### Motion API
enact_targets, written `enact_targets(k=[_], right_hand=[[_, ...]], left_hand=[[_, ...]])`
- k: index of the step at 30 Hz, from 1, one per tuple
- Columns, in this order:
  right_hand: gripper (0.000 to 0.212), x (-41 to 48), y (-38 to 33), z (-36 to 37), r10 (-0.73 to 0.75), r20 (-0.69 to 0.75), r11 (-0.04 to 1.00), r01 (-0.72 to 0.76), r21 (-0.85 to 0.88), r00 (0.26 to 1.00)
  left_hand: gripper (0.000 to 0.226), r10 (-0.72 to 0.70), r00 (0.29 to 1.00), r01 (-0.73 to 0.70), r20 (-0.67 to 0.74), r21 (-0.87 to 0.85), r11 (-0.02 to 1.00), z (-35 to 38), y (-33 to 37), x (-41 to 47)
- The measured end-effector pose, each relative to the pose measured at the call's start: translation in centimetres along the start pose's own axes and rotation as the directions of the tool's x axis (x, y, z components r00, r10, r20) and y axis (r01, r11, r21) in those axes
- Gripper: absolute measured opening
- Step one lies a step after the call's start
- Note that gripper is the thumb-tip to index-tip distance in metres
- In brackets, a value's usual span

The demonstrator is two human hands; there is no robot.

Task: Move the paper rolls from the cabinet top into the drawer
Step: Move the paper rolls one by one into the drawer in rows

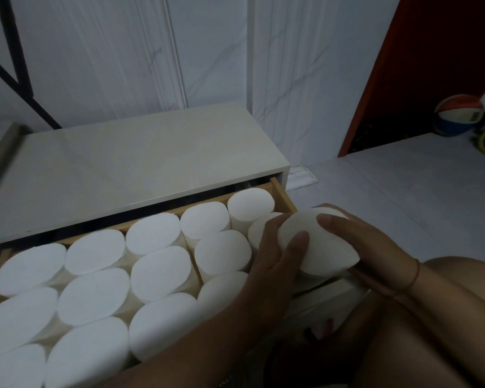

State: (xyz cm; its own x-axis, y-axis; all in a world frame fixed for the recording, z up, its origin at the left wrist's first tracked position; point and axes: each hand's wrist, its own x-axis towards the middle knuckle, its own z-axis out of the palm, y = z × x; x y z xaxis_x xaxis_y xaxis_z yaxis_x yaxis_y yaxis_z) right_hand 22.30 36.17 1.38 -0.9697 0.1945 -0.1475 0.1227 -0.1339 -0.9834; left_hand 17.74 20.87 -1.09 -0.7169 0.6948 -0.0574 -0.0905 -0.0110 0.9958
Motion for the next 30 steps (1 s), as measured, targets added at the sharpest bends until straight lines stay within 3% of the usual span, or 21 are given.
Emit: enact_targets(k=[3,12,17,25,30], right_hand=[[0.038,0.0,0.2,0.1,-0.004,-0.011,0.999,0.004,-0.047,1.0],[0.029,0.1,-0.3,0.5,0.015,-0.031,1.0,-0.016,-0.02,0.999],[0.047,0.5,-0.4,0.7,0.059,-0.031,0.998,-0.058,0.007,0.998],[0.035,1.7,1.5,0.7,0.138,0.063,0.987,-0.143,0.073,0.988],[0.031,2.0,3.3,0.5,0.132,0.09,0.988,-0.138,0.064,0.987]], left_hand=[[0.032,0.03,1.0,-0.03,-0.007,0.0,1.0,-0.1,0.0,-0.2],[0.033,-0.025,0.999,0.022,-0.035,-0.076,0.997,-0.4,0.4,0.0],[0.034,-0.048,0.997,0.042,-0.055,-0.106,0.993,-0.6,0.1,0.2],[0.047,-0.113,0.988,0.1,-0.107,-0.12,0.988,-0.9,-2.5,0.7],[0.038,-0.11,0.985,0.097,-0.134,-0.1,0.99,-1.2,-4.0,1.1]])
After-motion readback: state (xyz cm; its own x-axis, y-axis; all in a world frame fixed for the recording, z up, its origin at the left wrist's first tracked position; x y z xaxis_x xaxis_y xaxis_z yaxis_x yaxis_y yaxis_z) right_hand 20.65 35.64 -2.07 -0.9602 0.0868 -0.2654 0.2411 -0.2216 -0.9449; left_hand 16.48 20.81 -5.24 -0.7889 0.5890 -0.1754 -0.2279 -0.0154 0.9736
